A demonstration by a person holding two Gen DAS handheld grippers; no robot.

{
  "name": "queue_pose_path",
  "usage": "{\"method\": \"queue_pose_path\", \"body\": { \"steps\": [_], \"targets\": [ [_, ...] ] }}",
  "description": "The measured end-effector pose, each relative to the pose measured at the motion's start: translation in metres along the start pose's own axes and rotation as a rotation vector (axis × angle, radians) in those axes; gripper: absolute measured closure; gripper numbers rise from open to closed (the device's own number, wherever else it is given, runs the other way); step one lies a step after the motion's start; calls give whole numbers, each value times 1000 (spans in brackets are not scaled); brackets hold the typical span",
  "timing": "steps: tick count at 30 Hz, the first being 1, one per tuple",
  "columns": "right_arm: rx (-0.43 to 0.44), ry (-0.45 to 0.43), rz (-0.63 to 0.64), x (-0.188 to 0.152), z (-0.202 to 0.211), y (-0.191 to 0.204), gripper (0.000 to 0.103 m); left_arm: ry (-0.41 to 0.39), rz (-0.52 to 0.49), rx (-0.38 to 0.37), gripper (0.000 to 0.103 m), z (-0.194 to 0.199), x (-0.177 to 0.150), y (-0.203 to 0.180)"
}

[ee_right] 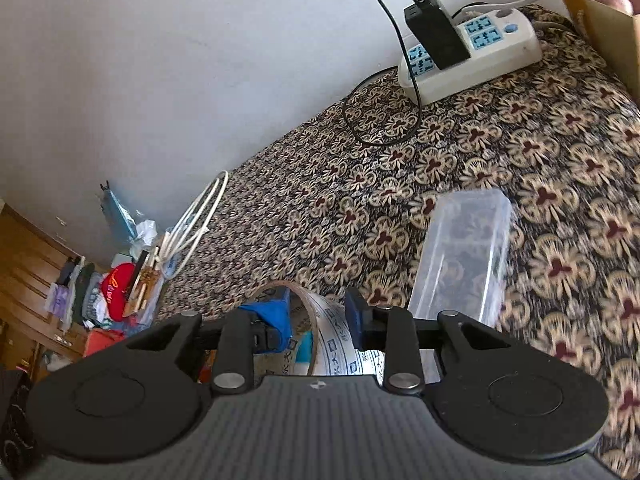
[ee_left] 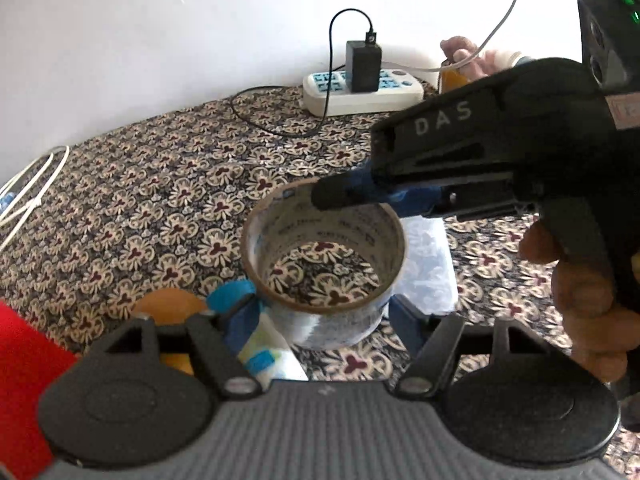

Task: Organize rigid objects
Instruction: 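Lift the tape roll with the right gripper and carry it over the box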

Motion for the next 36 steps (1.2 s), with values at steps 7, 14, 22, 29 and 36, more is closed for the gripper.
{"method": "queue_pose_path", "body": {
  "steps": [7, 14, 22, 29, 36],
  "targets": [
    [10, 21, -45, -39, 30, 13, 91, 15, 8, -37, 32, 36, -27, -6],
    [21, -11, -107, -72, 61, 32, 91, 20, 15, -60, 32, 76, -56, -8],
    [-9, -96, -121, -80, 86, 75, 91, -59, -9, -117, 32, 128, -61, 3],
    [-19, -211, -96, -70, 90, 141, 91, -182, -46, -181, 32, 179, -42, 45],
    [29, -247, -10, -49, 47, 214, 91, -274, -57, -155, 32, 214, -21, 118]
  ]
}}
Point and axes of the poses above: each gripper's, at about its wrist camera, not at the fingertips, and z roughly against the way its jaws point, y to its left, x to its top, the point moved 3 cm from there along -z, roughly the way its jaws point, and after that the axes turned 12 degrees about z, right-handed, at the moved point
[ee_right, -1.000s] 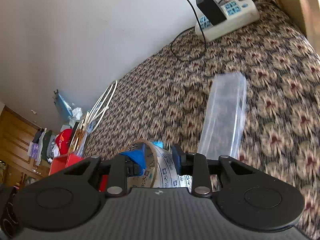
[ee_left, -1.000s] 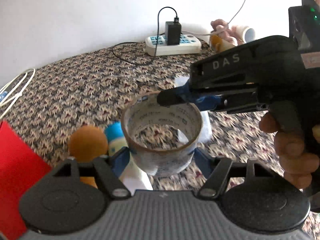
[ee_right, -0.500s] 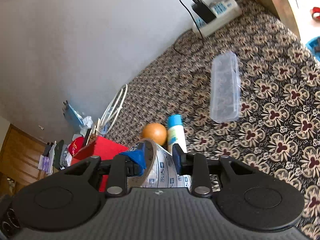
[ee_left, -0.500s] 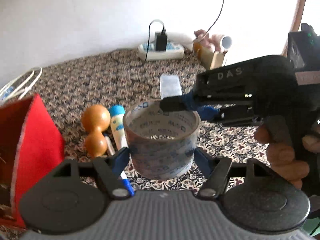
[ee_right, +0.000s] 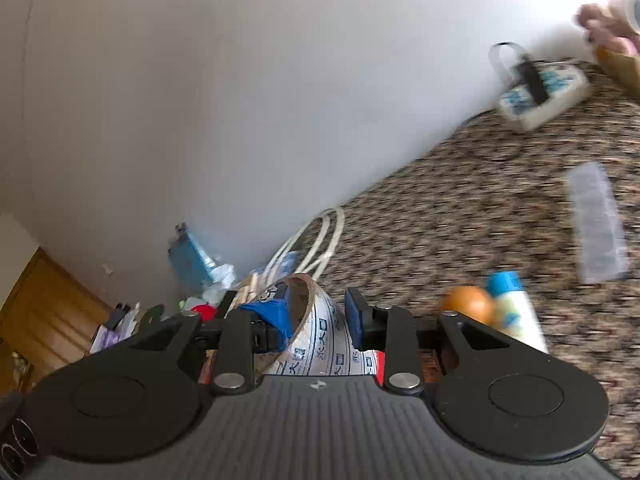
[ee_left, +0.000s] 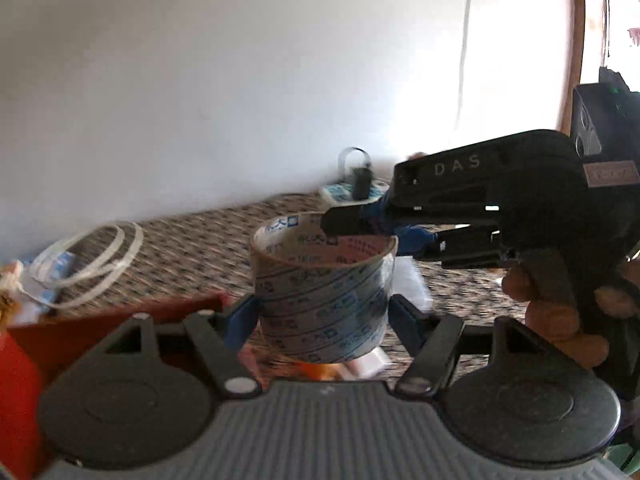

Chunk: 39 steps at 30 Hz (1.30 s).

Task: Organize rigid objects
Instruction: 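Lift the tape roll with the right gripper and carry it over the box, then lower the tape roll into the red box and open the right gripper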

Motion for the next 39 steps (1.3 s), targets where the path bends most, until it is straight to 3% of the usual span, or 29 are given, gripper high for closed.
{"method": "queue_pose_path", "body": {
  "steps": [9, 14, 22, 29, 34, 39],
  "targets": [
    [13, 135, 12, -25, -100, 48, 91, 24, -56, 106, 31, 15, 6, 97],
    [-38, 238, -10, -47, -138, 47, 91, 135, -56, 118, 31, -8, -4, 137],
    [-132, 332, 90, -59, -174, 54, 92, 276, -60, 134, 30, -35, -16, 163],
    [-139, 370, 112, -64, -194, 53, 92, 441, 34, 176, 30, -61, -30, 192],
    [-165, 416, 174, -69, -206, 56, 89, 449, 18, 208, 31, -62, -33, 197],
    [-119, 414, 111, -71, -203, 51, 89, 449, 1, 222, 28, -65, -33, 201]
  ]
}}
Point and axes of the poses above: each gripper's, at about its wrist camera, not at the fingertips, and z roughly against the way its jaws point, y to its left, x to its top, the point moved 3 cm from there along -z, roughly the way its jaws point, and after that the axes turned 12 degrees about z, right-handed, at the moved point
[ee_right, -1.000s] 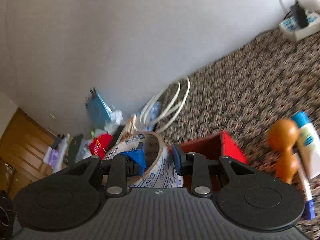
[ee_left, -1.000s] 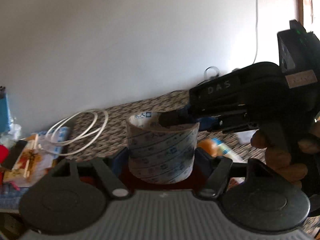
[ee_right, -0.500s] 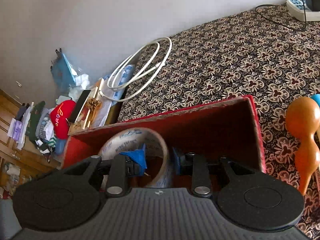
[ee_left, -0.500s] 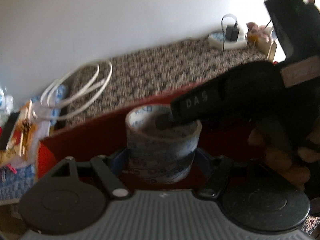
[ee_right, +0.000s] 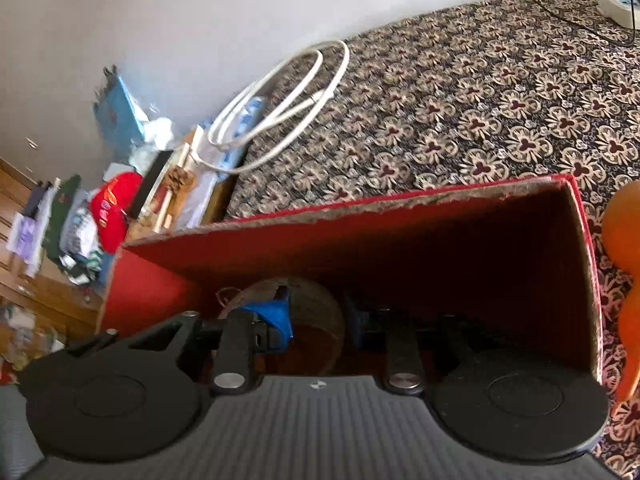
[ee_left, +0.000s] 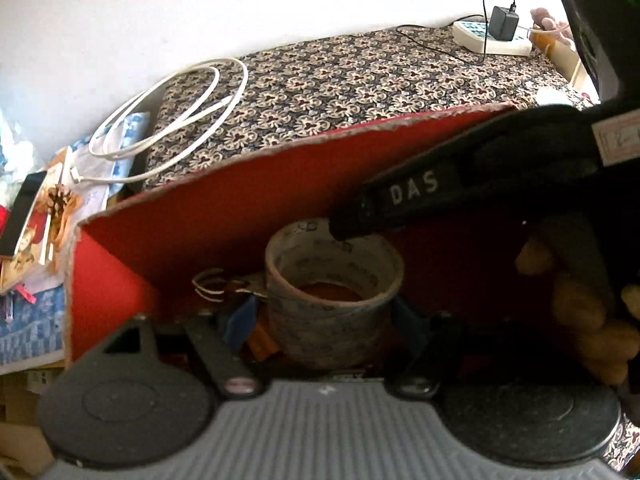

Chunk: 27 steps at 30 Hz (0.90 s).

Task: Organize rigid objects
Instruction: 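Lower the tape roll into the red box and open the right gripper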

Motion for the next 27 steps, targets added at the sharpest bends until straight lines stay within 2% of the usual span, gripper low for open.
{"method": "queue_pose_path", "body": {
  "steps": [4, 8, 11, 27],
  "targets": [
    [52, -77, -13, 2, 11, 0, 89, 11, 38, -42, 27, -2, 4, 6],
    [84, -121, 25, 2, 17, 8, 89, -45, 42, -117, 27, 9, 2, 6],
    [99, -134, 48, 2, 20, 11, 89, -79, 29, -101, 26, 13, 0, 3],
    [82, -168, -3, 0, 23, 9, 89, -63, 125, 31, 26, 7, 4, 12]
  ]
}}
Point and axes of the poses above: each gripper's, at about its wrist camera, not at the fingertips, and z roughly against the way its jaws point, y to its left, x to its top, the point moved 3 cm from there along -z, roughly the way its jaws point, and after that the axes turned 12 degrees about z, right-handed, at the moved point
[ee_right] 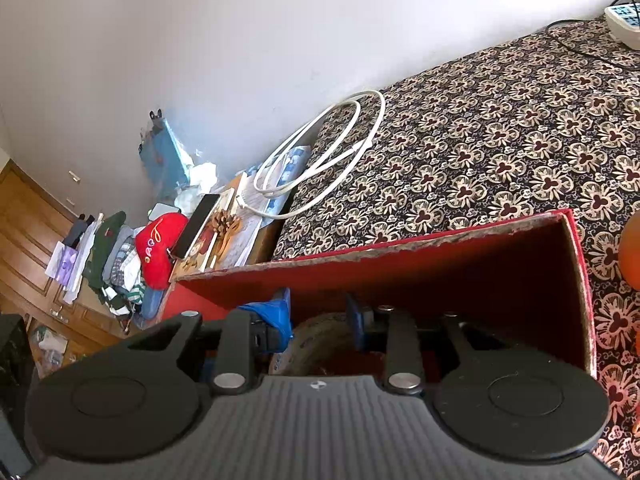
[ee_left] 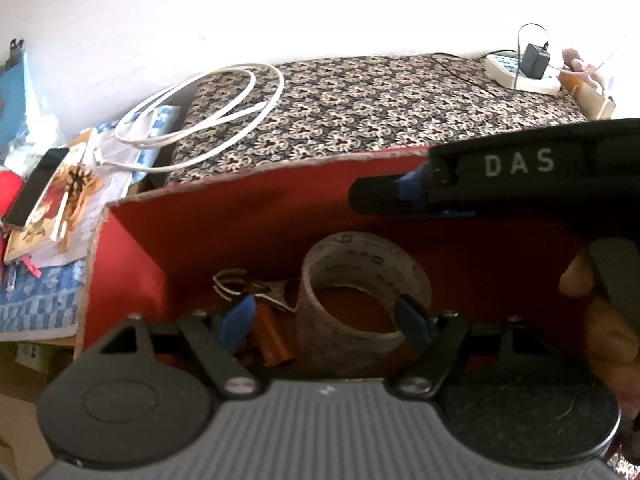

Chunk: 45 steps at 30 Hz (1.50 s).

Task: Organize rigid objects
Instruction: 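Lower the tape roll into the red box and open the right gripper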

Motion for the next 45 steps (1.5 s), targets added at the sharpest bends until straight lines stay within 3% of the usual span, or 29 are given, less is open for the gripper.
{"method": "queue_pose_path", "body": {
  "steps": [11, 20, 24, 26, 30, 34, 39, 45],
  "targets": [
    [-34, 26, -20, -2, -3, -2, 89, -35, 22, 64, 26, 1, 0, 2],
    [-73, 139, -41, -5, -21, -7, 88, -47, 43, 87, 26, 2, 0, 4],
    [-43, 144, -47, -4, -23, -10, 88, -47, 45, 86, 26, 3, 0, 4],
    [27, 157, -22, -4, -25, -4, 88, -44, 45, 84, 26, 2, 0, 4],
    [36, 124, 70, -4, -20, 9, 88, -40, 48, 82, 26, 2, 0, 4],
    [-2, 66, -7, -2, -12, -3, 88, -34, 51, 80, 26, 1, 1, 5],
    [-83, 165, -67, -5, -28, -14, 88, -32, 50, 80, 26, 0, 1, 5],
    [-17, 205, -25, -7, -33, -6, 88, -32, 53, 79, 26, 0, 2, 6]
  ]
}}
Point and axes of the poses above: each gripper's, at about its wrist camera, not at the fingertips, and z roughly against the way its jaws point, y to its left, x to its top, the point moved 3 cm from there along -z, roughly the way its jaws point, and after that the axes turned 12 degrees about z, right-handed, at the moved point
